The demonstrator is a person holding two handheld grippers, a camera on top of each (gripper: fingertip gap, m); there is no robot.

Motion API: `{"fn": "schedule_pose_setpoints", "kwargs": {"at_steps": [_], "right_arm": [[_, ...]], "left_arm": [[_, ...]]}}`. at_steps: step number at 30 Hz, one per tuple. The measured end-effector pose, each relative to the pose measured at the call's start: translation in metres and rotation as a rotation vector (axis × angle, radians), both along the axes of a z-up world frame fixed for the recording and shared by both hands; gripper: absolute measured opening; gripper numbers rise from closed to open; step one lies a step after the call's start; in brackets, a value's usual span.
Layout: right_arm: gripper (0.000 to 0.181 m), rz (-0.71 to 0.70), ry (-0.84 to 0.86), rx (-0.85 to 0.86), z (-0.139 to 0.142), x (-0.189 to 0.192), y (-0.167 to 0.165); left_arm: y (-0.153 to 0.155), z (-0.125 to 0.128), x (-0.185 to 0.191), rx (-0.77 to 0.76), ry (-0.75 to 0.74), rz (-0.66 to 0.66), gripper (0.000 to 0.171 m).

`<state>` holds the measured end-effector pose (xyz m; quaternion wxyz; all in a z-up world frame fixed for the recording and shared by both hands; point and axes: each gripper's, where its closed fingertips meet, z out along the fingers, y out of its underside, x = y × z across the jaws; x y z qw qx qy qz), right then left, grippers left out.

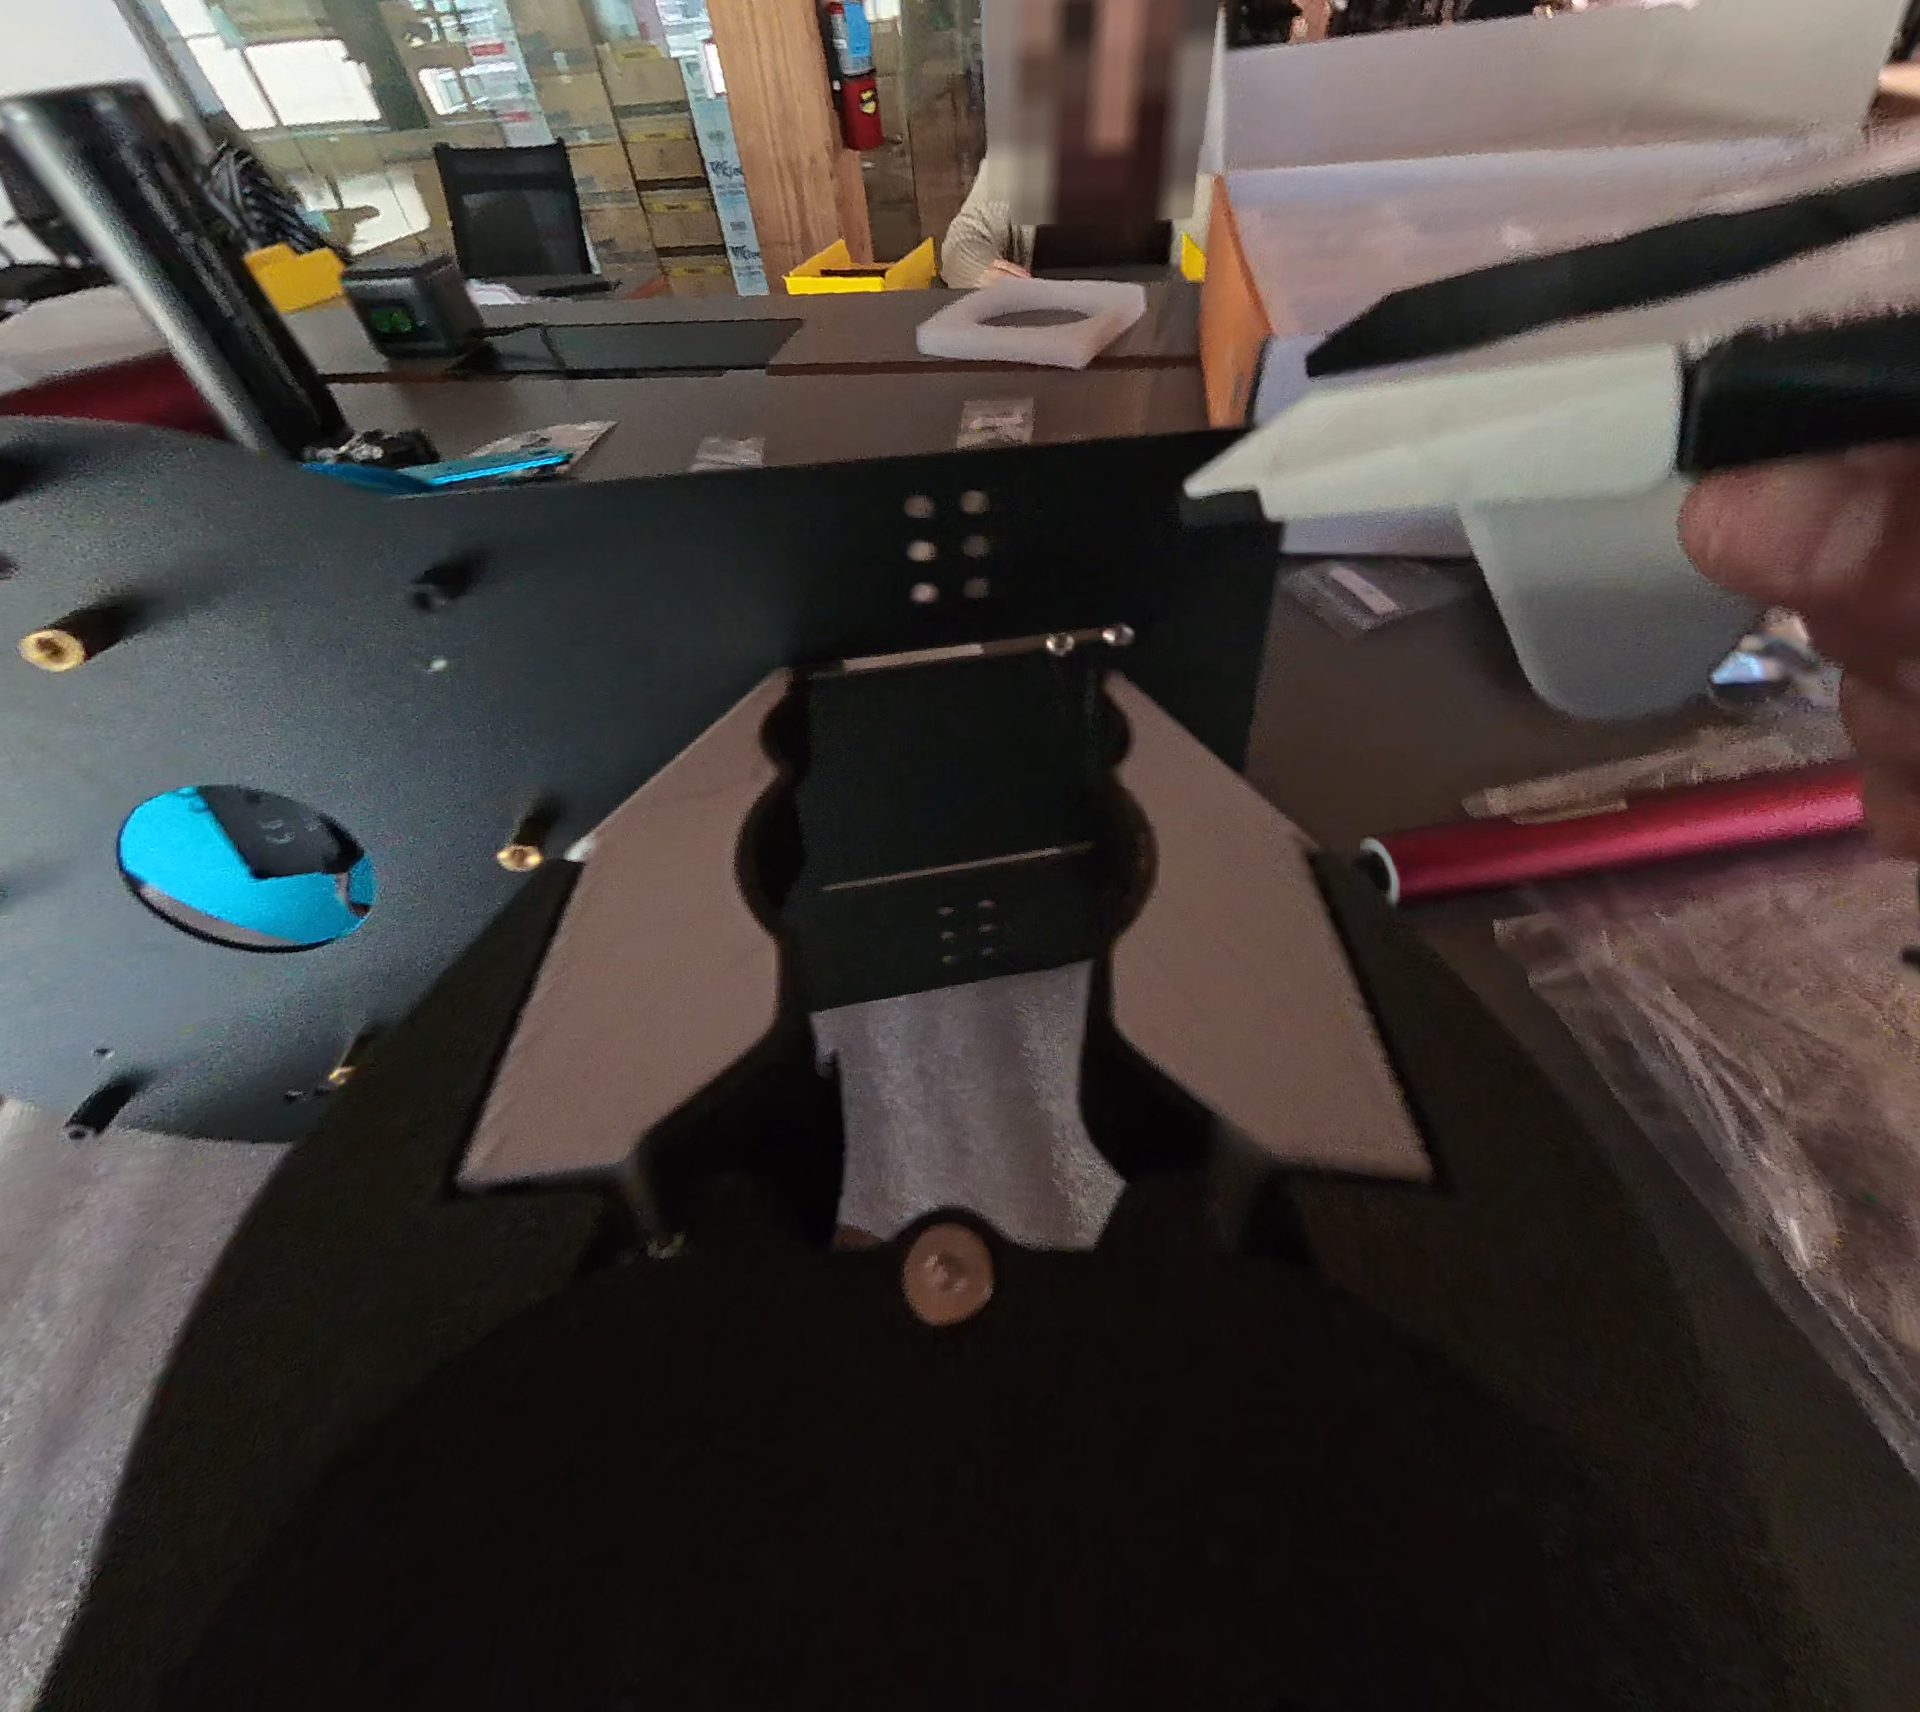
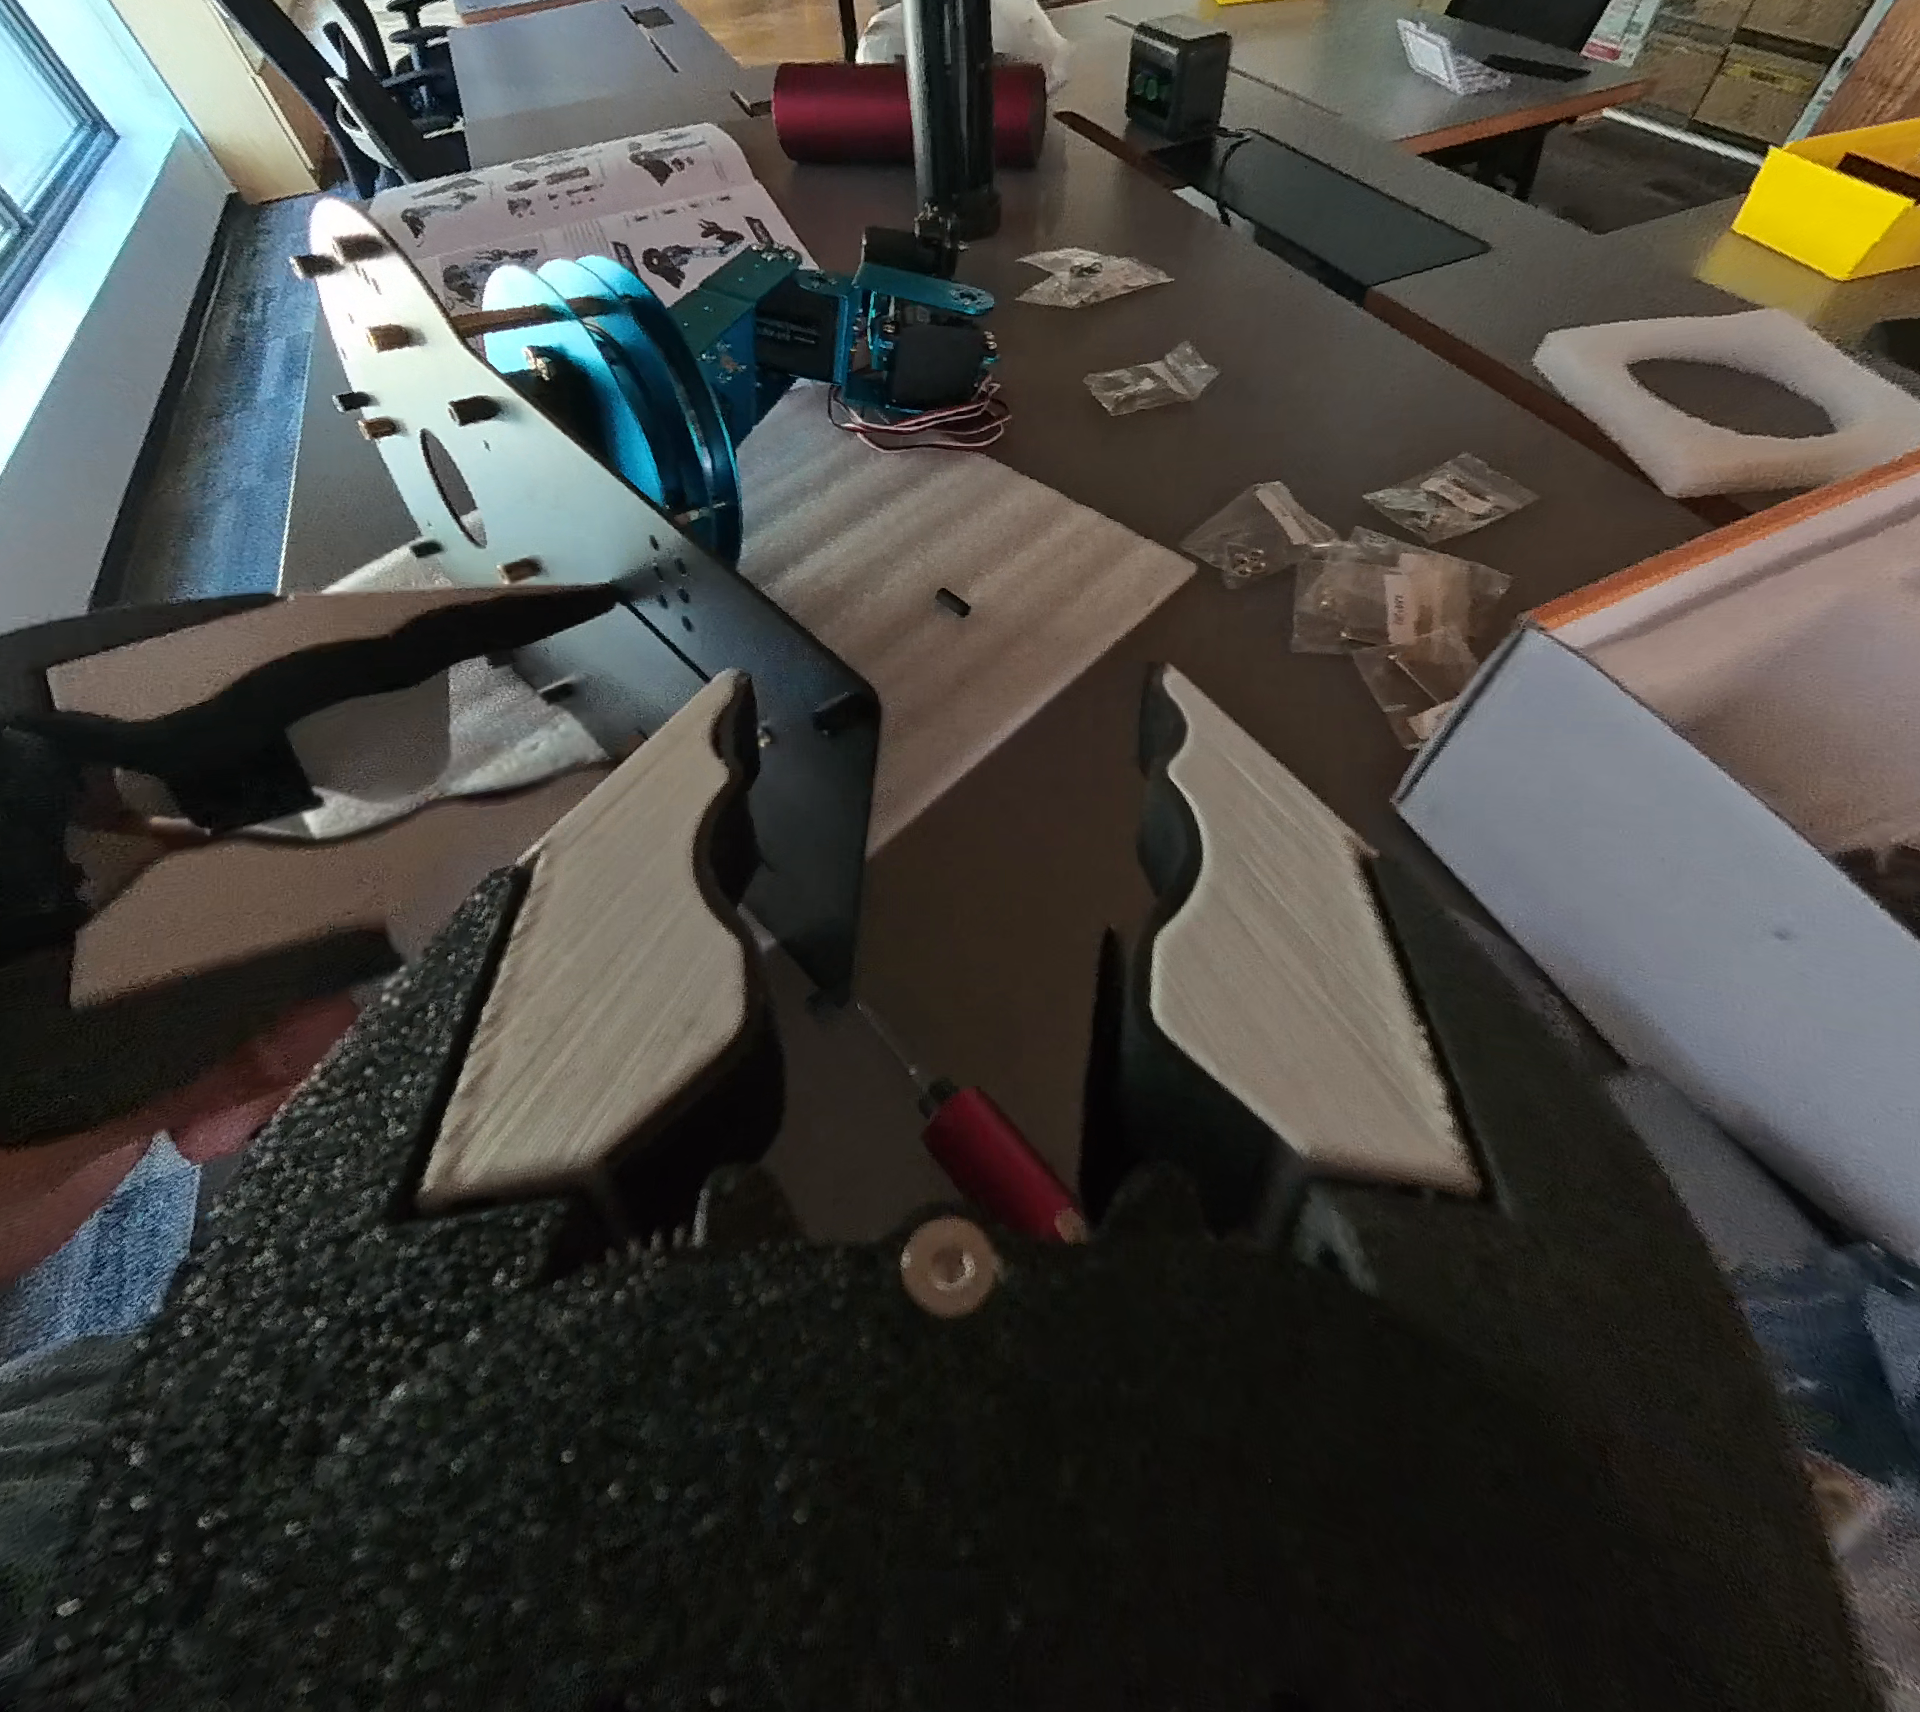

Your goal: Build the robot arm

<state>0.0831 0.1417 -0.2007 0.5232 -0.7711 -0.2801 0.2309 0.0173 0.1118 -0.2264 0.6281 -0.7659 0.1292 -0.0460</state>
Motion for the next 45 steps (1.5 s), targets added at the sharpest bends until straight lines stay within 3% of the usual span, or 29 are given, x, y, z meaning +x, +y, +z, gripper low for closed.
{"fn": "schedule_pose_setpoints", "kwargs": {"at_steps": [4, 9, 15, 34, 40, 42, 45], "right_arm": [[0.074, -0.015, -0.017, 0.010, 0.005, 0.014, -0.002], [0.074, -0.010, -0.007, -0.013, 0.002, 0.027, -0.012], [0.074, -0.002, -0.012, -0.027, -0.001, 0.041, -0.029], [0.072, -0.007, 0.006, -0.037, 0.004, 0.062, -0.046], [0.069, 0.009, -0.021, -0.037, 0.004, 0.062, -0.049], [0.061, 0.036, -0.037, -0.018, 0.006, 0.056, -0.054], [0.048, 0.135, -0.008, -0.052, 0.001, 0.035, -0.066]], "left_arm": [[-0.003, -0.008, 0.004, -0.025, -0.013, 0.029, 0.062], [0.003, 0.001, -0.010, 0.001, -0.106, 0.135, 0.058], [0.007, 0.003, -0.006, 0.018, -0.130, 0.174, 0.063], [0.006, -0.001, -0.014, 0.012, -0.059, 0.213, 0.060], [-0.031, -0.013, -0.050, -0.130, 0.014, 0.161, 0.048], [-0.052, -0.024, -0.081, -0.191, 0.028, 0.198, 0.047], [-0.072, -0.036, -0.111, -0.230, 0.001, 0.163, 0.031]]}}
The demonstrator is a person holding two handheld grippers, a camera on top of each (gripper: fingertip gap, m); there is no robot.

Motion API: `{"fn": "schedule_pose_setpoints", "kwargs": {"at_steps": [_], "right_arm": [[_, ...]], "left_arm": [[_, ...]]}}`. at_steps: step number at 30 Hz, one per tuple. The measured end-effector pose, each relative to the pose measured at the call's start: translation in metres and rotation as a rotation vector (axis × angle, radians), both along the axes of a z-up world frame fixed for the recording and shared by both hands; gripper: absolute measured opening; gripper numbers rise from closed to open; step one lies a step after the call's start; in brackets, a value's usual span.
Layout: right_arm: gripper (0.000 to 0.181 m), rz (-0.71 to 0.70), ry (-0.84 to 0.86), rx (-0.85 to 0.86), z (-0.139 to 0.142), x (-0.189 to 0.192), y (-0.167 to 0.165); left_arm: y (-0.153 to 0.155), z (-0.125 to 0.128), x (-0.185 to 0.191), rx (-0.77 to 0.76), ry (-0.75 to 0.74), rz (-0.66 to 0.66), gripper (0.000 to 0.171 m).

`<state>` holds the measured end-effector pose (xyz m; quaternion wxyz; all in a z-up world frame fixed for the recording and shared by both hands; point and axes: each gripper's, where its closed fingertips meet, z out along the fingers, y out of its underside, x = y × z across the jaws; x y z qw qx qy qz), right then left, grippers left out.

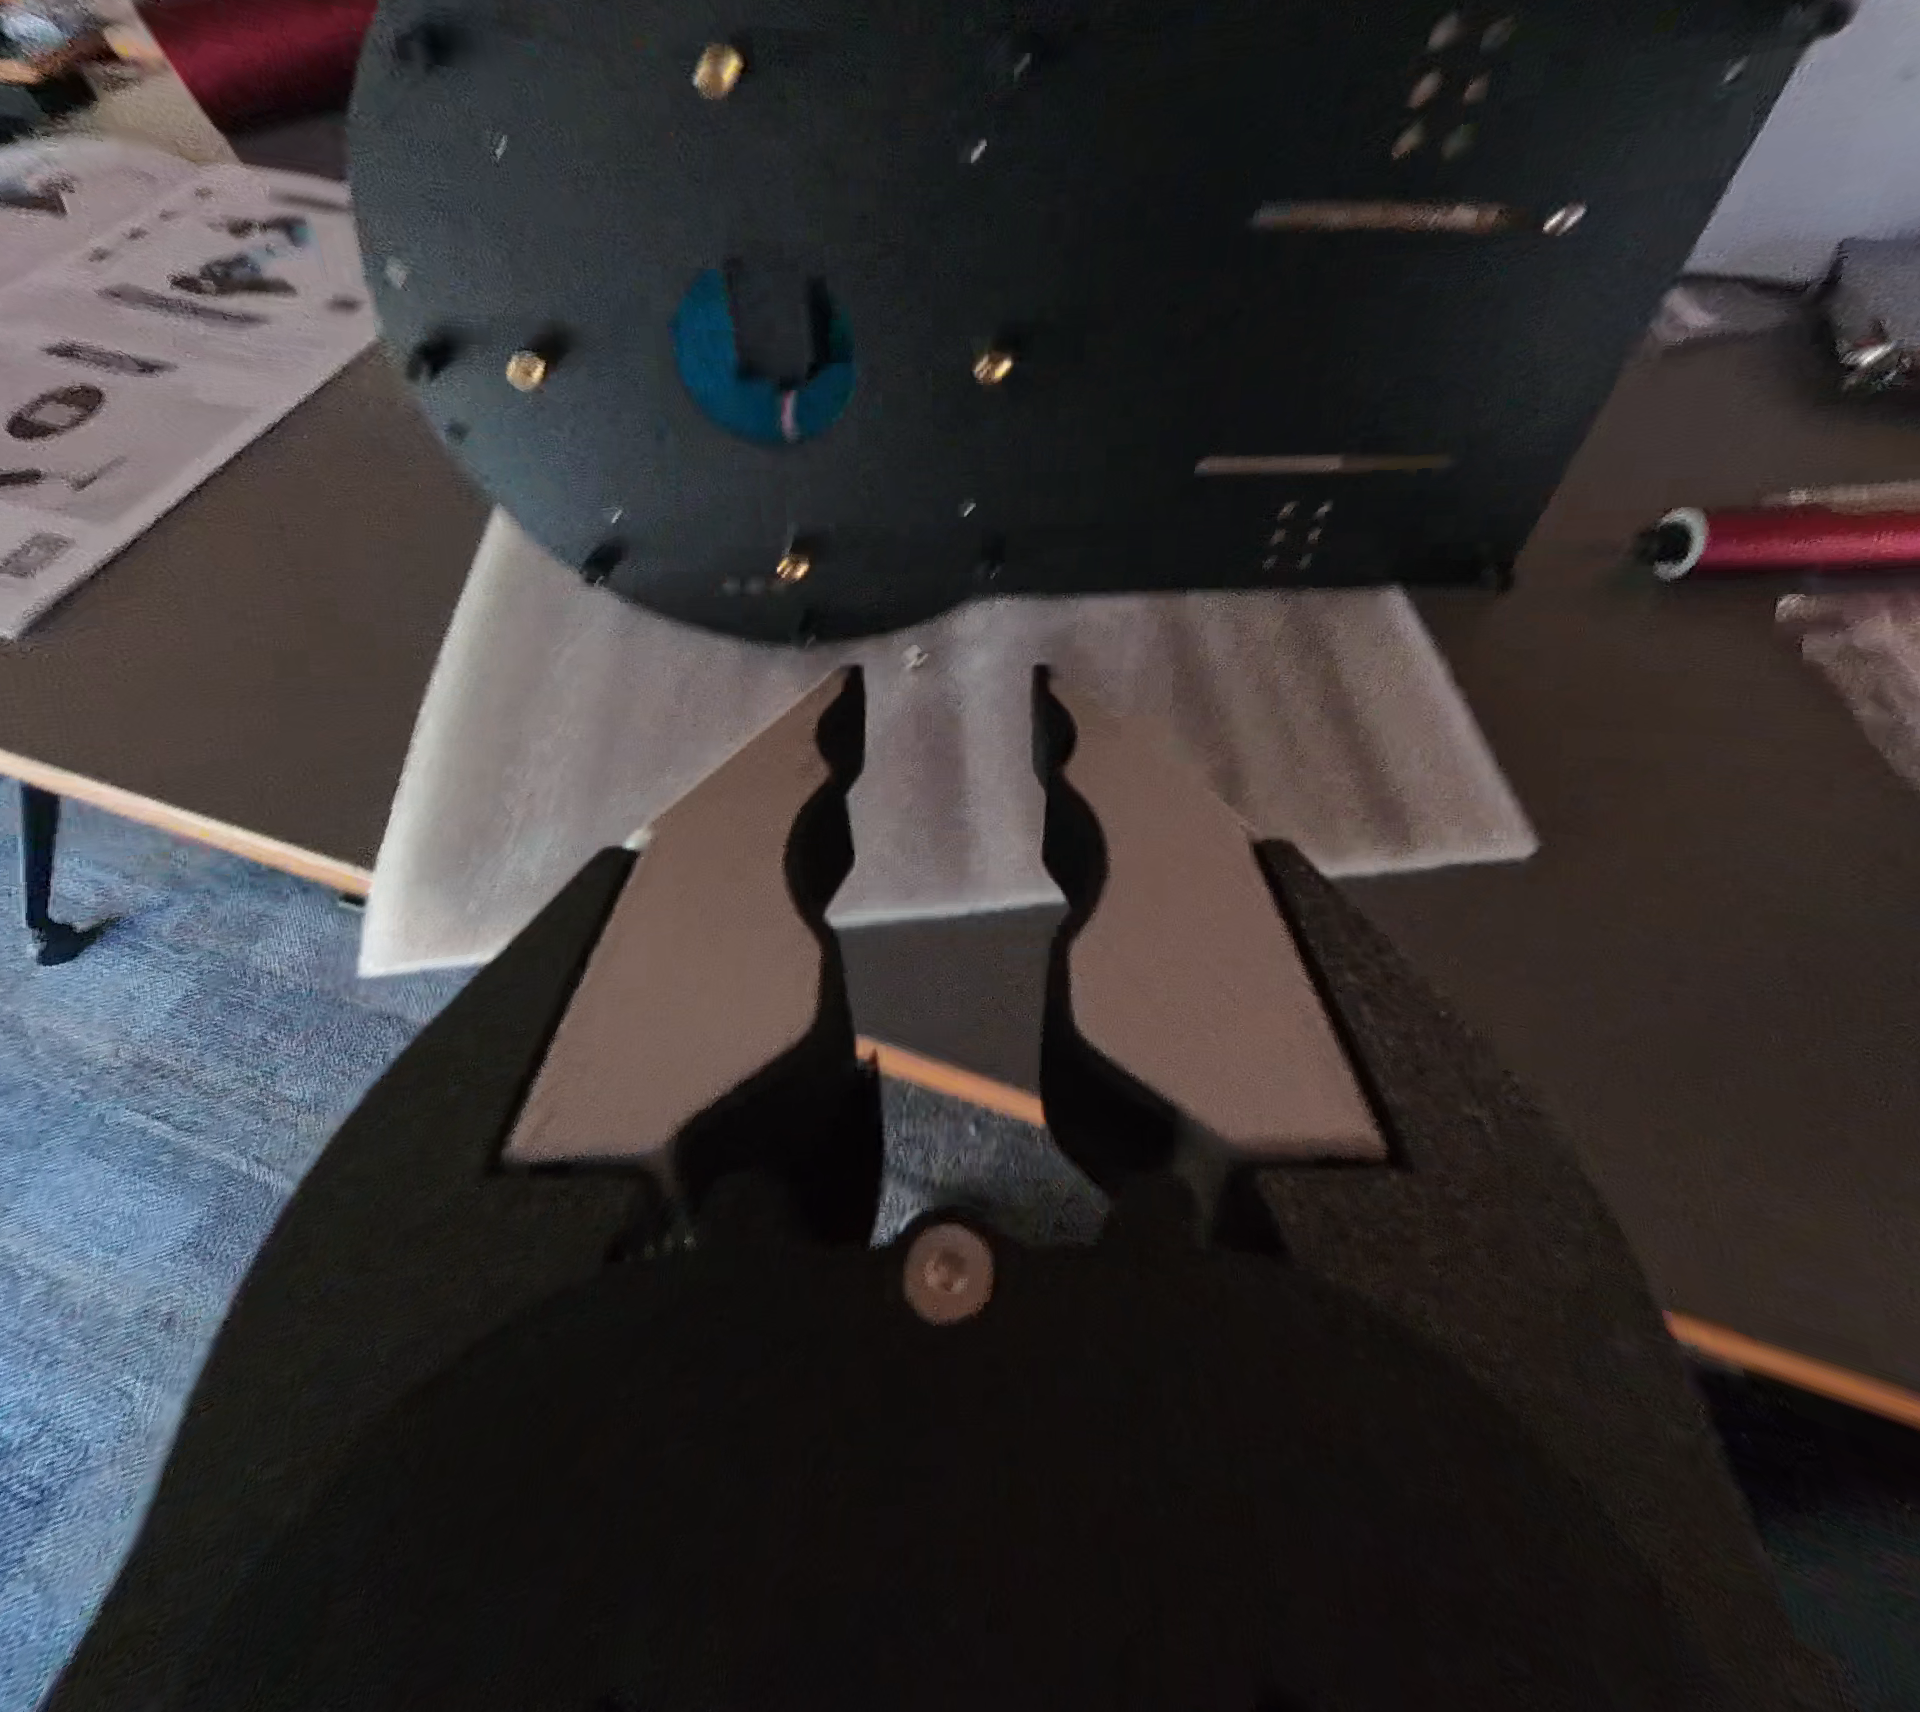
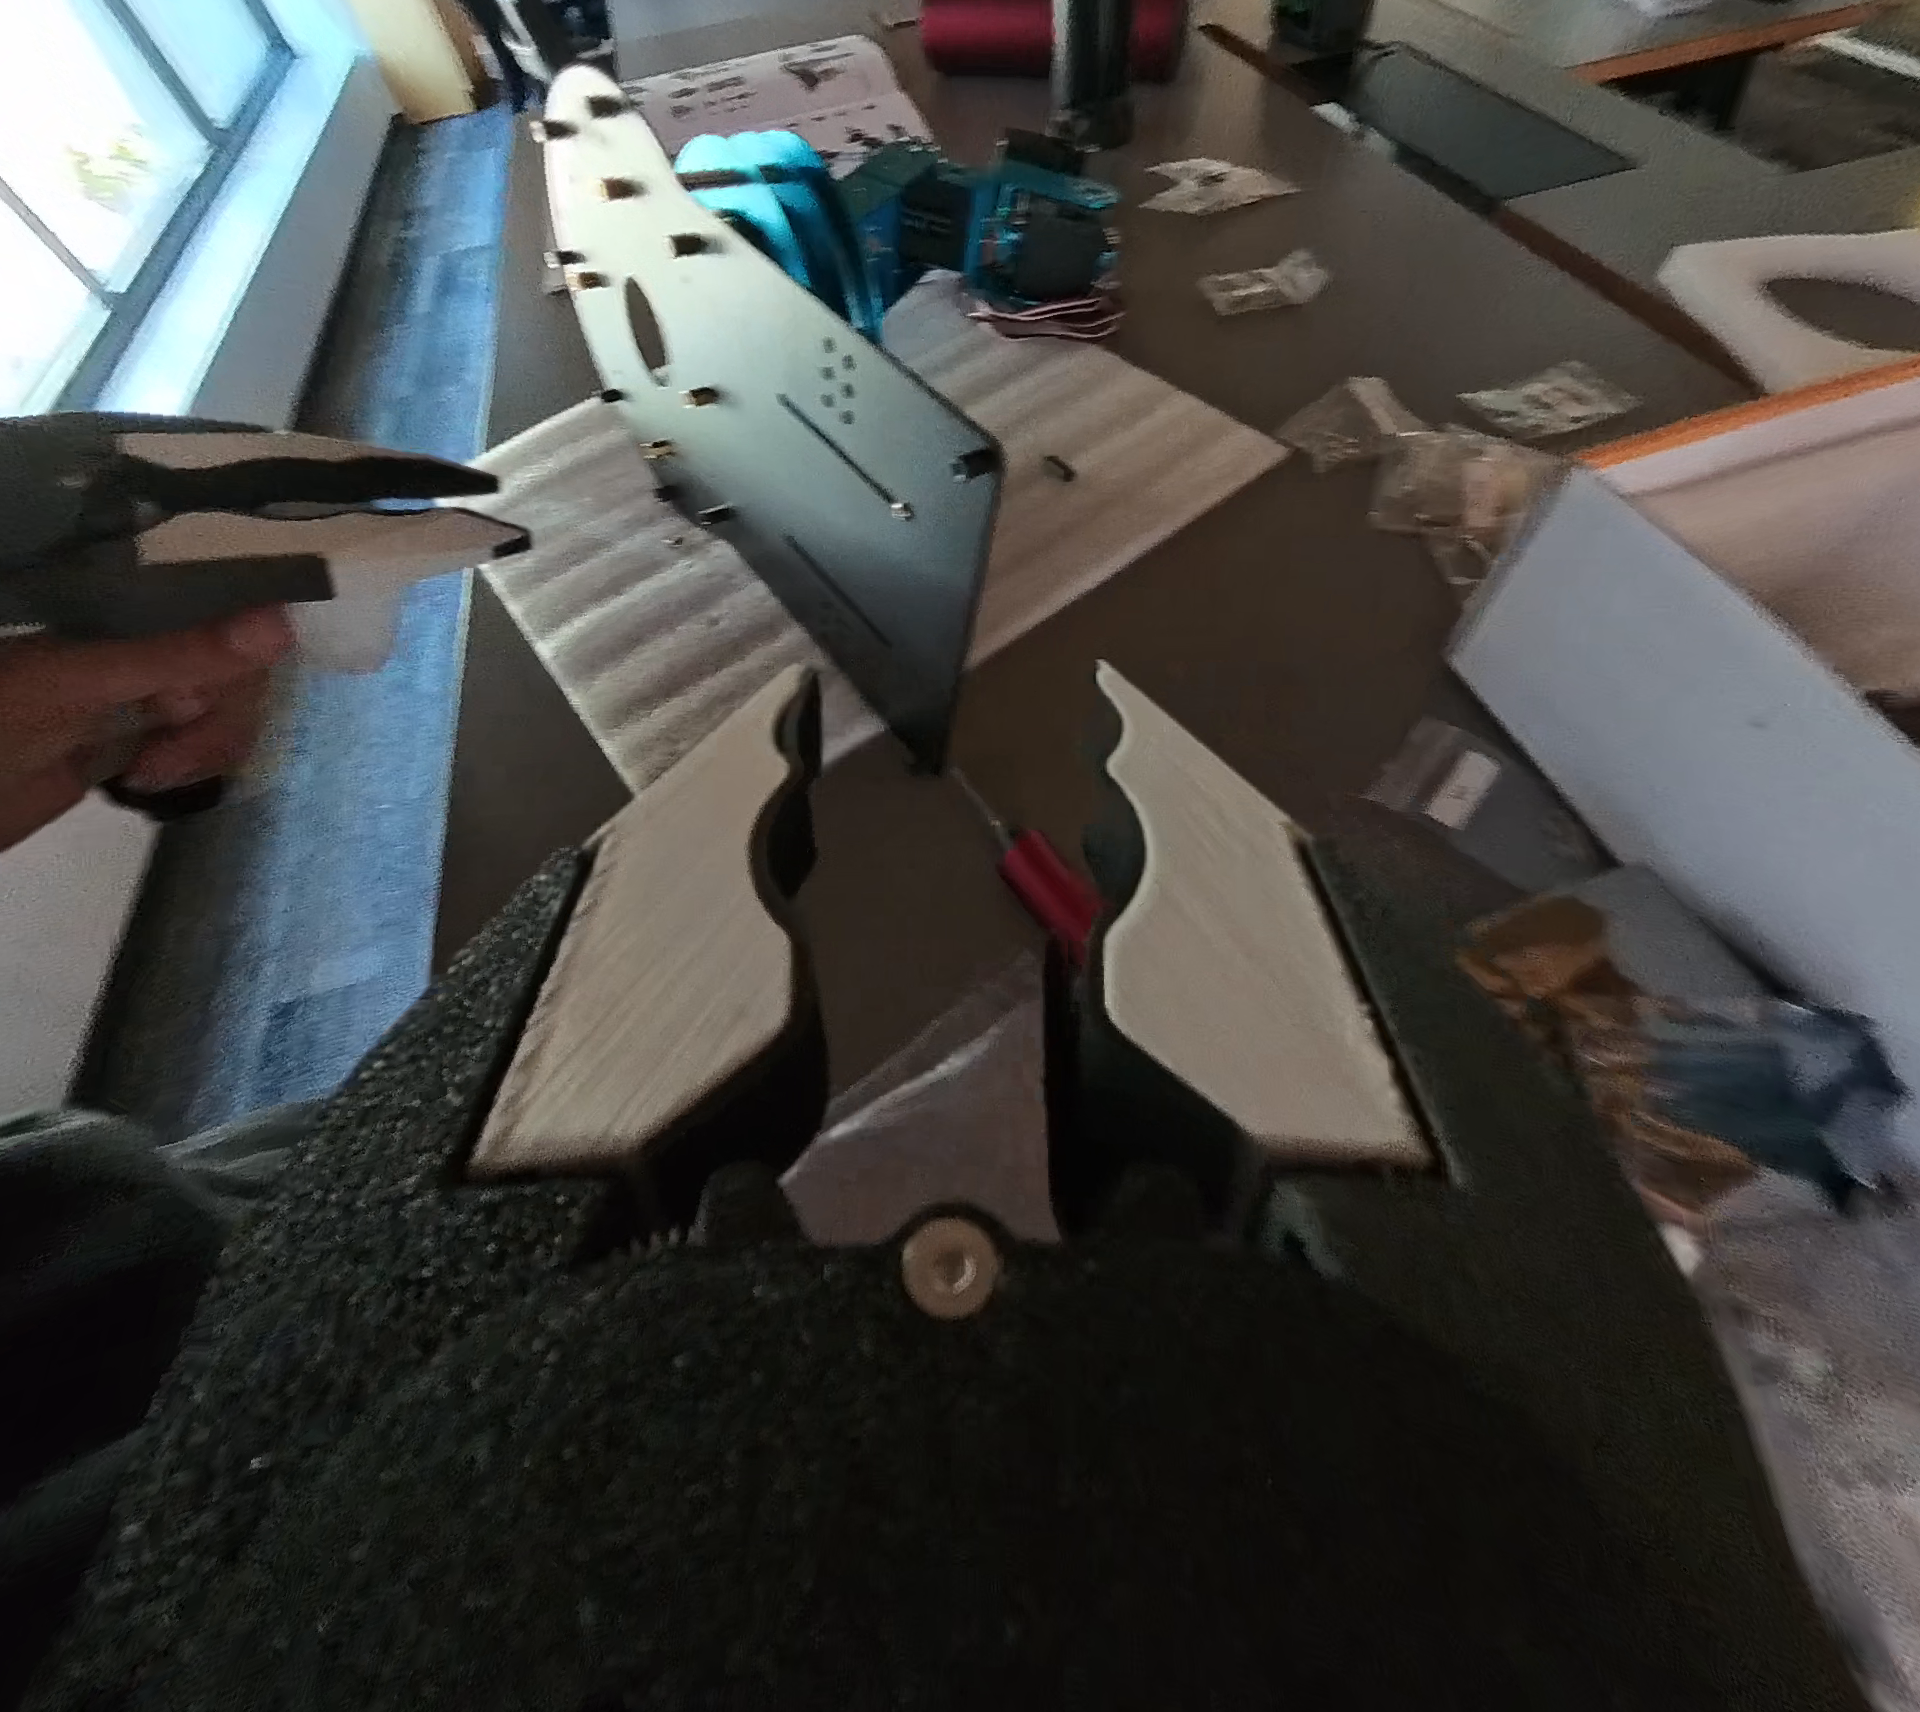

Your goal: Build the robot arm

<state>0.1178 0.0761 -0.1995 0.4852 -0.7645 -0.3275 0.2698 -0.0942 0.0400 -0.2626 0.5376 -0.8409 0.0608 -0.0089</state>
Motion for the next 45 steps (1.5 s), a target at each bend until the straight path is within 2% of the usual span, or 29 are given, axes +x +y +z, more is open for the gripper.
{"fn": "schedule_pose_setpoints", "kwargs": {"at_steps": [1, 3, 5, 6, 8, 11, 15, 18, 21, 29, 33, 36, 40, 43, 45], "right_arm": [[0.049, 0.025, 0.018, -0.019, -0.003, -0.007, -0.002], [0.049, 0.069, 0.043, -0.057, -0.011, -0.021, -0.003], [0.049, 0.108, 0.051, -0.088, -0.017, -0.032, -0.003], [0.049, 0.123, 0.052, -0.097, -0.019, -0.037, -0.003], [0.049, 0.144, 0.048, -0.099, -0.019, -0.044, -0.003], [0.049, 0.139, 0.037, -0.083, -0.020, -0.046, -0.003], [0.048, 0.126, 0.072, -0.119, -0.027, -0.045, -0.004], [0.049, 0.125, 0.070, -0.134, -0.031, -0.042, -0.004], [0.049, 0.125, 0.061, -0.131, -0.031, -0.038, -0.002], [0.048, 0.130, 0.059, -0.144, -0.033, -0.036, 0.005], [0.048, 0.146, 0.045, -0.142, -0.034, -0.040, 0.003], [0.047, 0.157, 0.042, -0.147, -0.035, -0.041, 0.002], [0.046, 0.181, 0.037, -0.149, -0.033, -0.046, 0.000], [0.045, 0.215, 0.027, -0.160, -0.034, -0.055, -0.005], [0.045, 0.242, 0.017, -0.172, -0.038, -0.062, -0.008]], "left_arm": [[0.001, -0.006, -0.007, -0.027, -0.003, -0.017, 0.031], [0.010, -0.016, -0.006, -0.074, 0.024, -0.131, 0.031], [0.028, -0.022, -0.011, -0.092, 0.099, -0.197, 0.019], [0.035, -0.030, -0.013, -0.153, 0.107, -0.210, 0.017], [0.044, -0.036, -0.014, -0.242, 0.069, -0.170, 0.020], [0.045, -0.028, 0.005, -0.224, -0.045, -0.130, 0.019], [0.049, -0.037, 0.008, -0.237, -0.090, 0.055, 0.020], [0.054, -0.038, 0.010, -0.222, -0.095, 0.113, 0.022], [0.059, -0.046, 0.011, -0.247, -0.022, 0.085, 0.024], [0.059, -0.053, 0.009, -0.291, -0.015, 0.056, 0.023], [0.057, -0.052, 0.007, -0.293, -0.018, 0.052, 0.006], [0.058, -0.053, 0.008, -0.291, 0.011, 0.028, 0.005], [0.052, -0.049, 0.018, -0.287, 0.073, -0.102, 0.000], [0.031, -0.036, 0.050, -0.206, 0.064, -0.378, 0.000], [0.015, -0.034, 0.063, -0.164, 0.127, -0.542, 0.000]]}}
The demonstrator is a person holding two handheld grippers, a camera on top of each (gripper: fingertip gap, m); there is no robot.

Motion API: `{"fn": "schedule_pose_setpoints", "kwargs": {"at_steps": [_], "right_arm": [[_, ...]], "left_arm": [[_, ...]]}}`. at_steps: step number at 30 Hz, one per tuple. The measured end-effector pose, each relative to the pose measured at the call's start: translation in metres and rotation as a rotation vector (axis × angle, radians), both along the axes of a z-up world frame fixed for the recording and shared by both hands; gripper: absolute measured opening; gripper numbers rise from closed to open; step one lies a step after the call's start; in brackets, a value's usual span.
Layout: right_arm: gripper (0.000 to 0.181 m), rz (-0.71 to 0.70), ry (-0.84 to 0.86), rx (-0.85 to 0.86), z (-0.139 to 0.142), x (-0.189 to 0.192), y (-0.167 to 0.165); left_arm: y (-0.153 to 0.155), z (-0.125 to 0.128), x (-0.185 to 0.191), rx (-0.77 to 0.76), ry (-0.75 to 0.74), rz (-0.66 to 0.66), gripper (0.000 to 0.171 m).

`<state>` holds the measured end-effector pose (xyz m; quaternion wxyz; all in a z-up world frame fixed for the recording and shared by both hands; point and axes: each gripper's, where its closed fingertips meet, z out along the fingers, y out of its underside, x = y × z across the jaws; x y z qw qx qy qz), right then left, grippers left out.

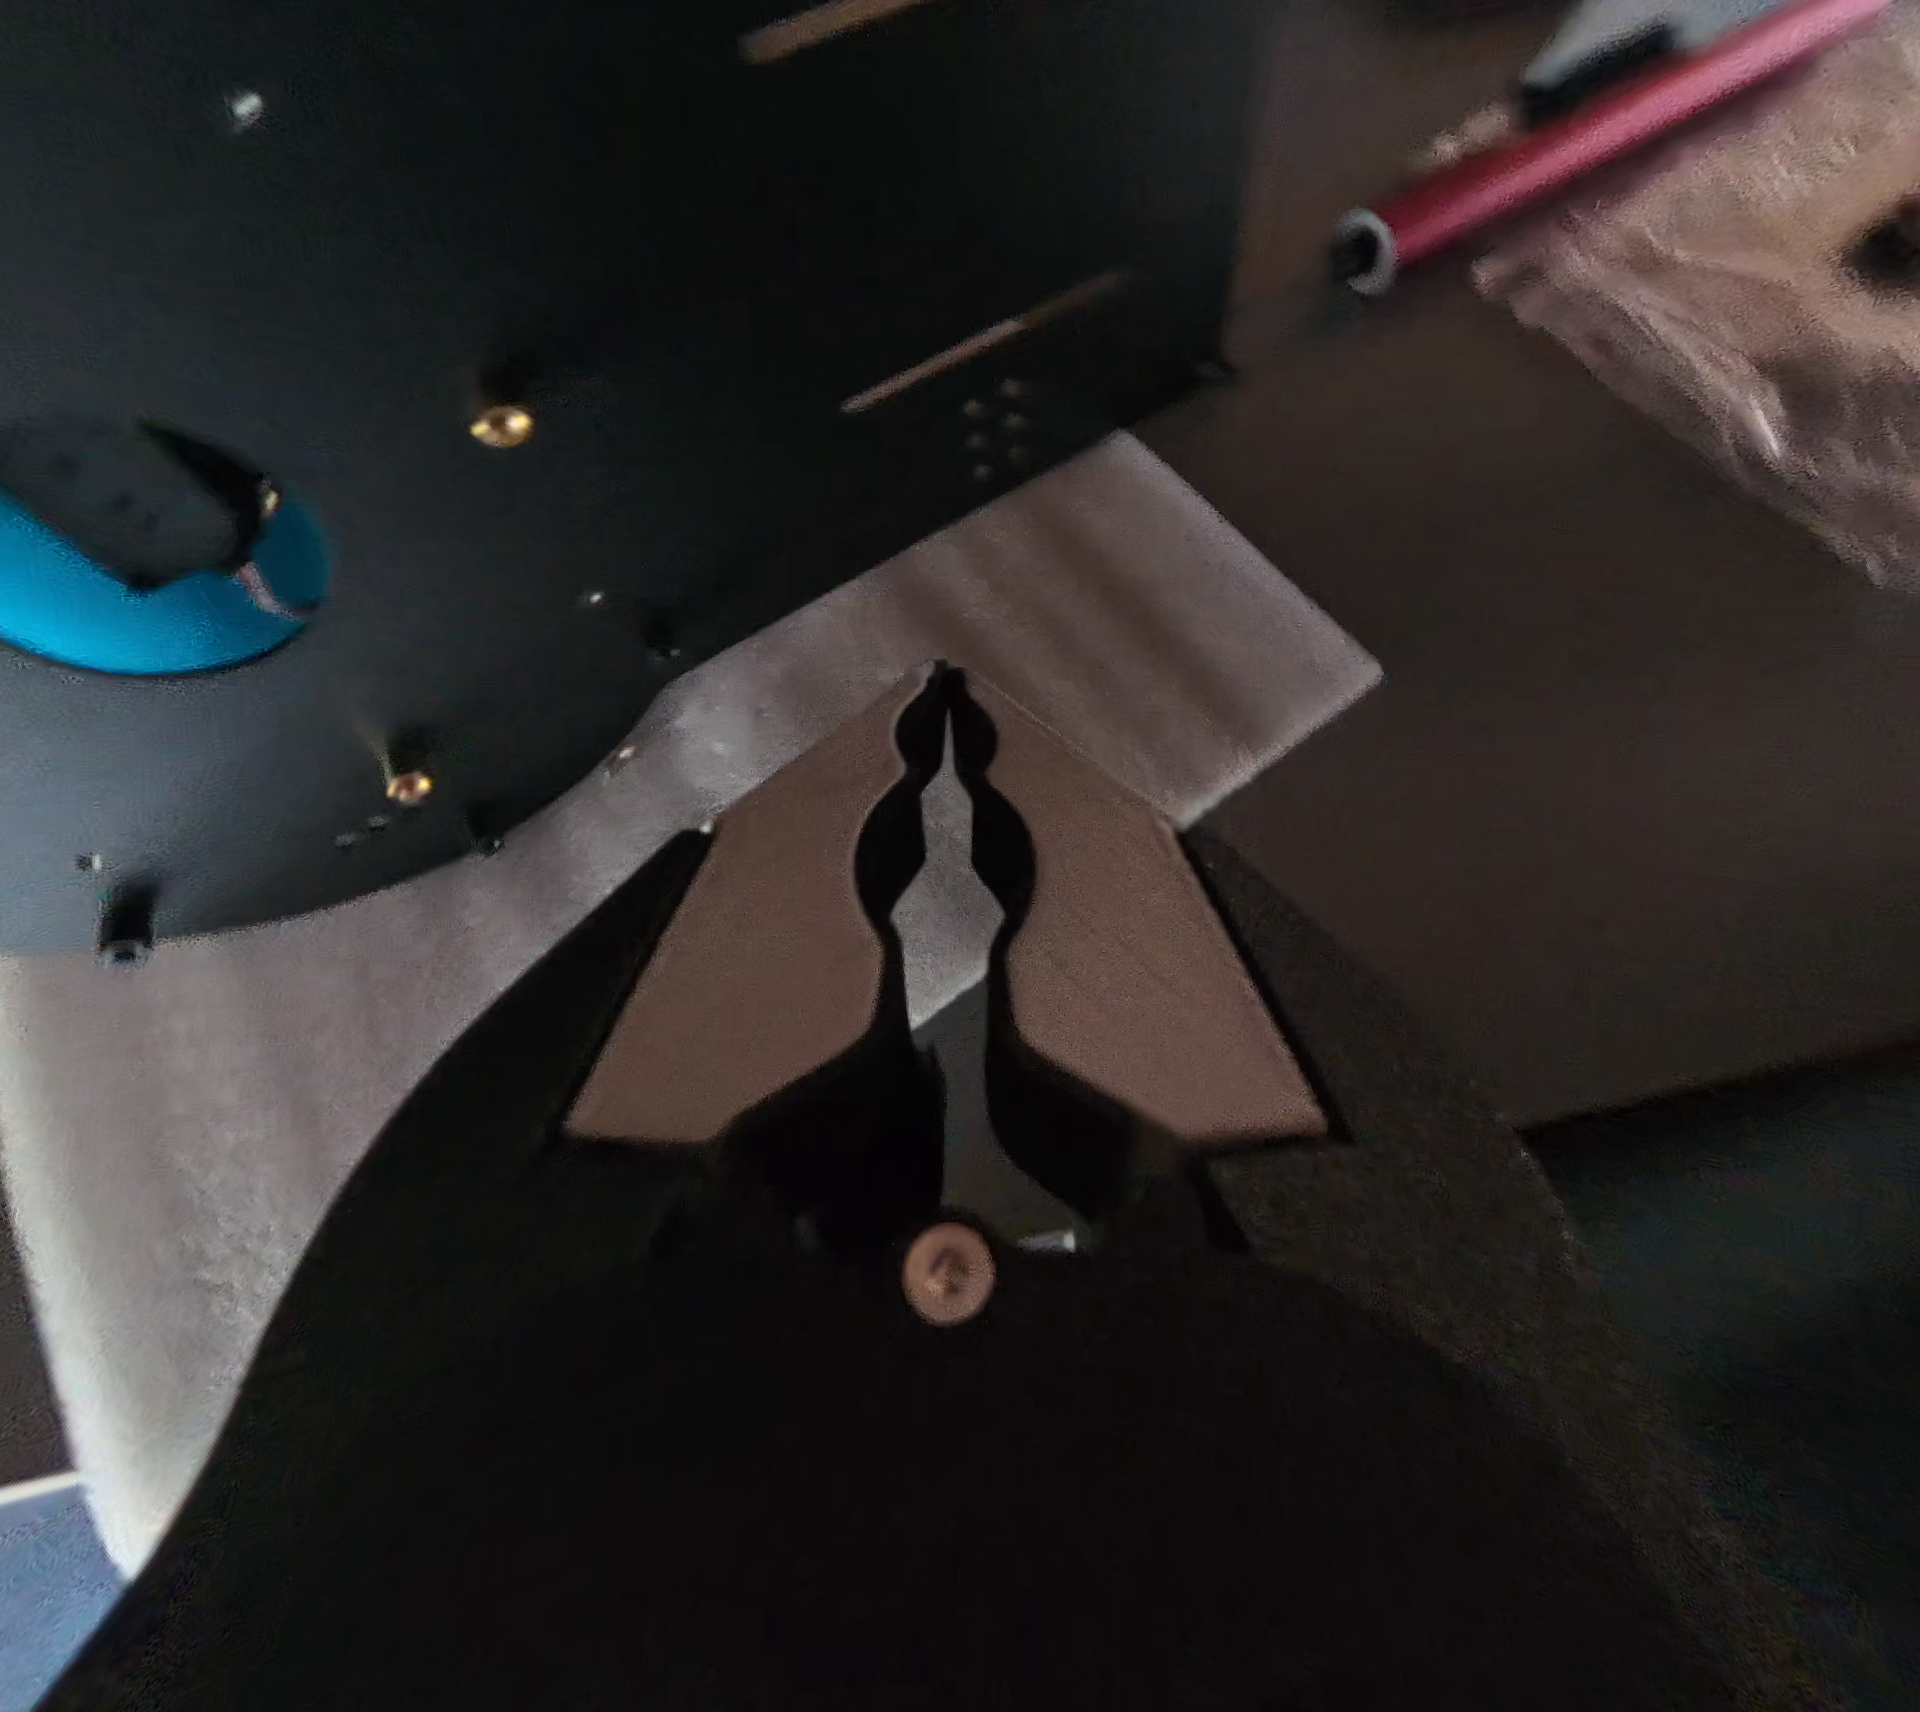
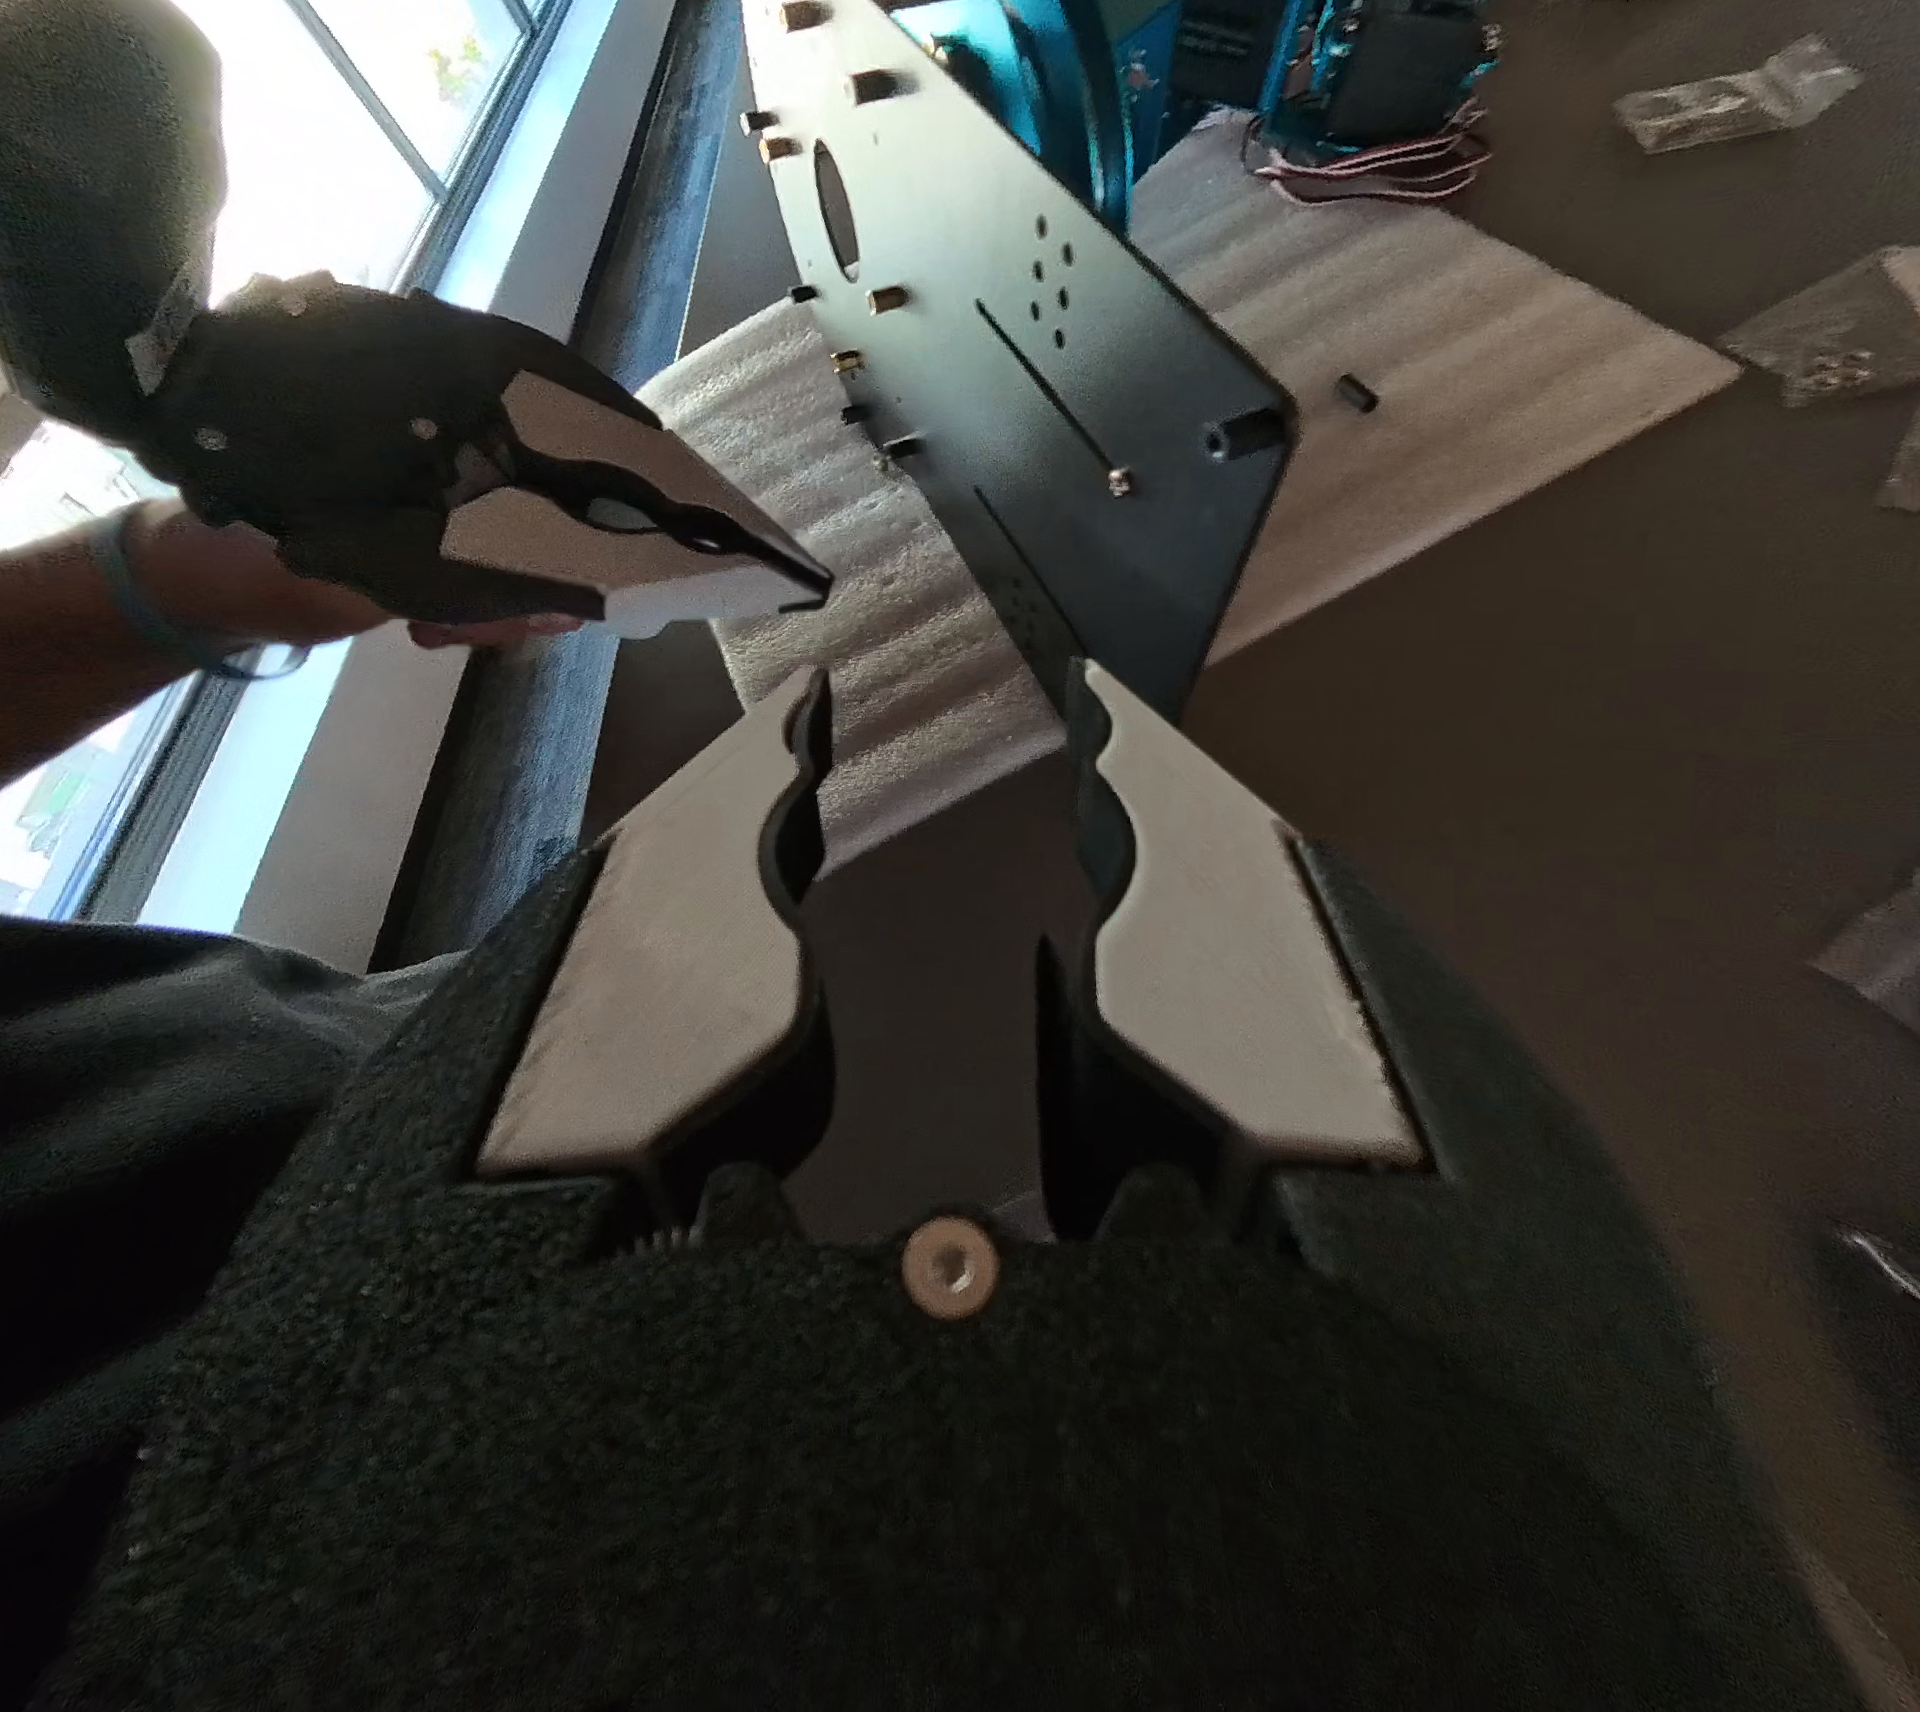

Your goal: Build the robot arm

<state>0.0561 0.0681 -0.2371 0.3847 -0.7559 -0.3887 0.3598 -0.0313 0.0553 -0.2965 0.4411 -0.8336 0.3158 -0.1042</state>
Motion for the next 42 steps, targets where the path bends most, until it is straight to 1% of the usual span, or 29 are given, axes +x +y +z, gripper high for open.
{"fn": "schedule_pose_setpoints", "kwargs": {"at_steps": [2, 3, 5, 6, 7, 9, 11, 14, 17, 19, 23, 26, 29, 31, 33, 35, 36, 37, 38, 39, 40, 42], "right_arm": [[0.045, 0.027, -0.012, -0.015, -0.005, -0.007, -0.003], [0.046, 0.042, -0.021, -0.029, -0.008, -0.011, -0.005], [0.046, 0.080, -0.037, -0.062, -0.016, -0.022, -0.010], [0.046, 0.097, -0.047, -0.069, -0.019, -0.028, -0.012], [0.045, 0.112, -0.060, -0.067, -0.021, -0.035, -0.014], [0.042, 0.131, -0.073, -0.049, -0.025, -0.053, -0.017], [0.039, 0.150, -0.085, -0.053, -0.030, -0.069, -0.021], [0.034, 0.144, -0.082, -0.035, -0.028, -0.082, -0.023], [0.034, 0.150, -0.098, -0.040, -0.031, -0.082, -0.027], [0.035, 0.154, -0.114, -0.048, -0.036, -0.079, -0.028], [0.035, 0.134, -0.130, -0.059, -0.041, -0.071, -0.027], [0.035, 0.117, -0.138, -0.068, -0.043, -0.067, -0.024], [0.035, 0.091, -0.126, -0.069, -0.040, -0.066, -0.021], [0.035, 0.079, -0.121, -0.076, -0.039, -0.065, -0.020], [0.035, 0.071, -0.125, -0.071, -0.039, -0.065, -0.019], [0.035, 0.069, -0.130, -0.070, -0.039, -0.064, -0.018], [0.035, 0.069, -0.132, -0.071, -0.040, -0.064, -0.018], [0.035, 0.073, -0.134, -0.076, -0.041, -0.065, -0.018], [0.035, 0.079, -0.136, -0.082, -0.042, -0.066, -0.019], [0.035, 0.083, -0.137, -0.082, -0.043, -0.068, -0.018], [0.035, 0.088, -0.134, -0.082, -0.042, -0.071, -0.018], [0.036, 0.105, -0.128, -0.081, -0.041, -0.080, -0.017]], "left_arm": [[-0.010, -0.011, 0.002, -0.041, 0.051, -0.106, 0.000], [-0.014, -0.017, 0.001, -0.063, 0.067, -0.138, 0.000], [-0.014, -0.016, -0.002, -0.063, 0.051, -0.130, 0.000], [-0.014, -0.012, -0.005, -0.062, 0.033, -0.100, 0.002], [-0.014, -0.007, -0.009, -0.053, 0.007, -0.061, 0.008], [-0.008, -0.001, -0.024, -0.019, -0.028, 0.061, 0.011], [0.005, -0.003, -0.046, -0.009, -0.028, 0.197, 0.012], [0.021, -0.007, -0.067, -0.021, -0.004, 0.319, 0.020], [0.032, -0.003, -0.064, -0.022, -0.042, 0.363, 0.019], [0.037, -0.005, -0.065, -0.024, -0.030, 0.410, 0.015], [0.044, -0.014, -0.064, -0.026, -0.005, 0.446, 0.012], [0.046, -0.016, -0.069, -0.032, 0.011, 0.481, 0.000], [0.043, -0.017, -0.068, -0.051, 0.047, 0.430, 0.000], [0.038, -0.018, -0.065, -0.058, 0.074, 0.354, 0.000], [0.029, -0.016, -0.056, -0.062, 0.071, 0.232, 0.000], [0.015, -0.009, -0.040, -0.021, 0.047, 0.057, 0.000], [0.009, -0.006, -0.035, -0.001, 0.048, -0.009, 0.000], [0.004, -0.007, -0.035, 0.001, 0.062, -0.048, 0.000], [0.002, -0.009, -0.037, -0.002, 0.082, -0.072, 0.000], [0.002, -0.011, -0.042, 0.001, 0.106, -0.068, 0.000], [0.005, -0.011, -0.049, 0.008, 0.119, -0.036, 0.000], [0.014, -0.006, -0.059, 0.012, 0.078, 0.057, 0.000]]}}
